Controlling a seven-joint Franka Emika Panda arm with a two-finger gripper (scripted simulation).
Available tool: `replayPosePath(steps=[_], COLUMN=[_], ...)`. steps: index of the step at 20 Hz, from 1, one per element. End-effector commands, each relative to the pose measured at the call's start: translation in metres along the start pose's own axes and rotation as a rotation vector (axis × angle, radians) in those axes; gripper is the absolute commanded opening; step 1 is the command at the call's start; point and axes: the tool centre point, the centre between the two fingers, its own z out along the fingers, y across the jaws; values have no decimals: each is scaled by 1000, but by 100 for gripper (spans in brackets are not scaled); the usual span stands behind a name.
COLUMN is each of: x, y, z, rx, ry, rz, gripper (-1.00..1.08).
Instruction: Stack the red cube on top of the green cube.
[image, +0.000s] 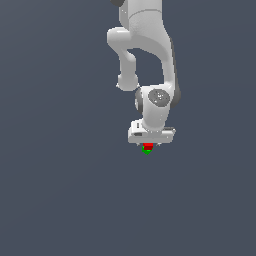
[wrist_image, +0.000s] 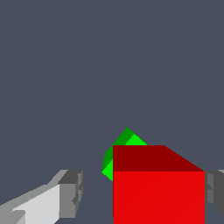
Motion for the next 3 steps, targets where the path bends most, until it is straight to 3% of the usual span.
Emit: replayPosePath(steps=[1,3], x=[0,0], y=[0,0], z=[0,0], rx=[0,0], ry=[0,0], rz=[0,0], gripper=[100,100])
